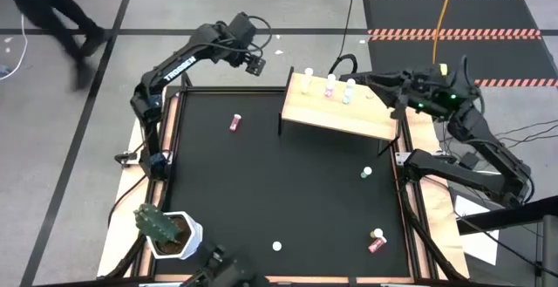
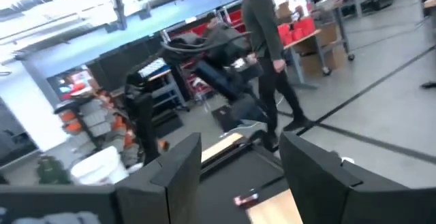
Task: Pick and place medicine bottles onto shelf by color
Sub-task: Put the top orange pill bottle on the shelf aligned with the other orange pill bottle
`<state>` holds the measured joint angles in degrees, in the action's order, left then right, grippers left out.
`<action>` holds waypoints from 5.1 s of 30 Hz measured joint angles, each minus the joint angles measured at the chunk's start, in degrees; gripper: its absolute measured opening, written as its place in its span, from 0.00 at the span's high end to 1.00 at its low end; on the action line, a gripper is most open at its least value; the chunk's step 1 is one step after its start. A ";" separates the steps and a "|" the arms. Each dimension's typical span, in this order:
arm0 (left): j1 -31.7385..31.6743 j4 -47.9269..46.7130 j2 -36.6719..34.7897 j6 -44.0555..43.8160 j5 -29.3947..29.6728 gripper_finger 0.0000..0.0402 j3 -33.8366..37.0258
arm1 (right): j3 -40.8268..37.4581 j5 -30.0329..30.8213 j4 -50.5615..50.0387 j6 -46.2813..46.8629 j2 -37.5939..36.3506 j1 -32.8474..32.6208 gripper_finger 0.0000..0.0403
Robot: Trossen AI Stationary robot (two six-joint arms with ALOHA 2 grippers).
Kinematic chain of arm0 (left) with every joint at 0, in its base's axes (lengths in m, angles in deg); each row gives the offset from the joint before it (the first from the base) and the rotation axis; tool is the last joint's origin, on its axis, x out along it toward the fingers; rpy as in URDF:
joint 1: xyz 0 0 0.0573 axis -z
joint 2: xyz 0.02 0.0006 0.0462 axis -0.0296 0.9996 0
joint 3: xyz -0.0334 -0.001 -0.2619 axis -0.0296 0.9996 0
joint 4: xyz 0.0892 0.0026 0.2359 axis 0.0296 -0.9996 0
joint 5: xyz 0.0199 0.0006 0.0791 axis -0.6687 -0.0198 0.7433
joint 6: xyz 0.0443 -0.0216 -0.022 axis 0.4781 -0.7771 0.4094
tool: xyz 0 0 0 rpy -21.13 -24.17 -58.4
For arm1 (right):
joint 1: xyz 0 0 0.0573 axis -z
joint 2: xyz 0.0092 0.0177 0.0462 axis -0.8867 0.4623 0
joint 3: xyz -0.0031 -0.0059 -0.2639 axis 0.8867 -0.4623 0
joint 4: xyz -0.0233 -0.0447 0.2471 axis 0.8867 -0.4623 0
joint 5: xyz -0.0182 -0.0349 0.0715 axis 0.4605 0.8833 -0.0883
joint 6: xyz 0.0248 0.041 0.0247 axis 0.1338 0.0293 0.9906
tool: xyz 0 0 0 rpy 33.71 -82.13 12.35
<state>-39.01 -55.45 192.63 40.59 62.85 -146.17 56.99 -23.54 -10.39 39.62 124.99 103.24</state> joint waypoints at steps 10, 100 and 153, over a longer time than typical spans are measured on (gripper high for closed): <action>-1.83 4.56 2.43 -12.41 -5.32 0.24 21.19 | 1.10 -3.49 -10.74 -0.64 -0.33 0.00 0.52; 31.85 89.99 -11.47 21.82 -12.62 0.71 45.38 | 1.06 -13.85 13.79 -21.29 28.22 -14.53 0.31; 31.80 85.80 -11.58 5.06 -5.82 0.33 45.36 | 1.10 -13.81 5.00 -22.11 21.81 -4.93 0.71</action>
<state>-7.21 30.35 181.05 45.65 57.02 -100.82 58.09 -37.34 -5.39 17.52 146.80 98.31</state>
